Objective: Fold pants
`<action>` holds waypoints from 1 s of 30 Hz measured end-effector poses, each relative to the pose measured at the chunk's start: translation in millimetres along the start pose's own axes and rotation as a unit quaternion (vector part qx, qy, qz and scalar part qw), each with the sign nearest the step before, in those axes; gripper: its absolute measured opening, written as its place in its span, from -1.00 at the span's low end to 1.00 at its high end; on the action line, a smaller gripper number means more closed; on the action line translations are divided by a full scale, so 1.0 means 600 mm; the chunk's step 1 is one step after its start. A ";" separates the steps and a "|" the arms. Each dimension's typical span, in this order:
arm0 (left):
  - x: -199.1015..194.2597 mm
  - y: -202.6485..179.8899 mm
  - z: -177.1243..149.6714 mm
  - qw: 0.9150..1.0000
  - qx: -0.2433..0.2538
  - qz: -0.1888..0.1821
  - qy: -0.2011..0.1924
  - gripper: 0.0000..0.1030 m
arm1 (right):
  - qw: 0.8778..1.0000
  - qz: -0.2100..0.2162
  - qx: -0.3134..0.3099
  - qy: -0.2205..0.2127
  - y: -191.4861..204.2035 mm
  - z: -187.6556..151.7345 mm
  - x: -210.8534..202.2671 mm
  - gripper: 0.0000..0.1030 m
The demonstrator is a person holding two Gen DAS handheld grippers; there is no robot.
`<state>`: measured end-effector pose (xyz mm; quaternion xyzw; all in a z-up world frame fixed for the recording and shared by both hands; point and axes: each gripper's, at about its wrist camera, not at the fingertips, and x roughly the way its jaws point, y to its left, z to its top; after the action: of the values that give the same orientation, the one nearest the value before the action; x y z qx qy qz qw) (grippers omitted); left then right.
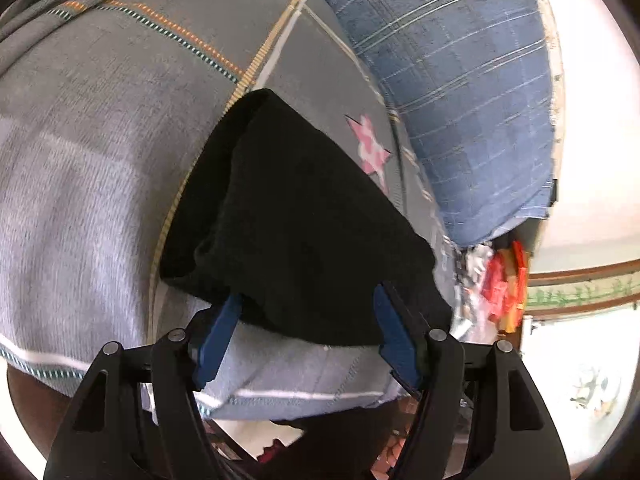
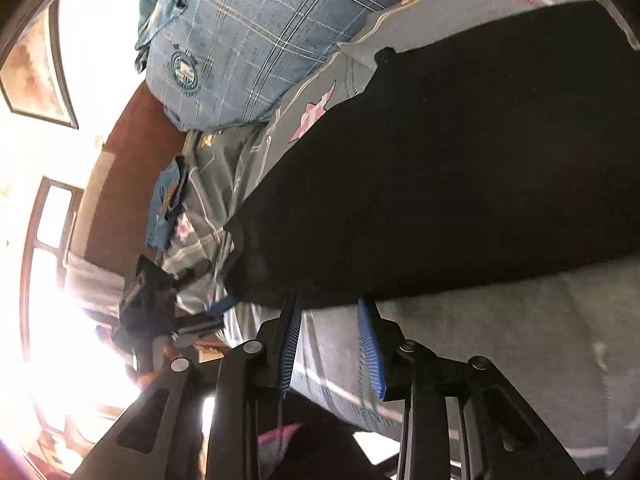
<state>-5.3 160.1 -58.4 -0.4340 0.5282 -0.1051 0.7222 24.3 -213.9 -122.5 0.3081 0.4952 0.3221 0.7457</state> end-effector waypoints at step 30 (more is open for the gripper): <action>0.086 -0.224 -0.093 0.945 0.289 0.144 0.060 0.39 | 0.920 -0.120 0.146 -0.344 -0.216 -0.057 -0.371 -0.64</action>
<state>9.8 19.0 2.2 -0.1189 0.5740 -0.1744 0.7912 -52.3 -461.7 -114.0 0.4431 0.2830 0.0285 0.8501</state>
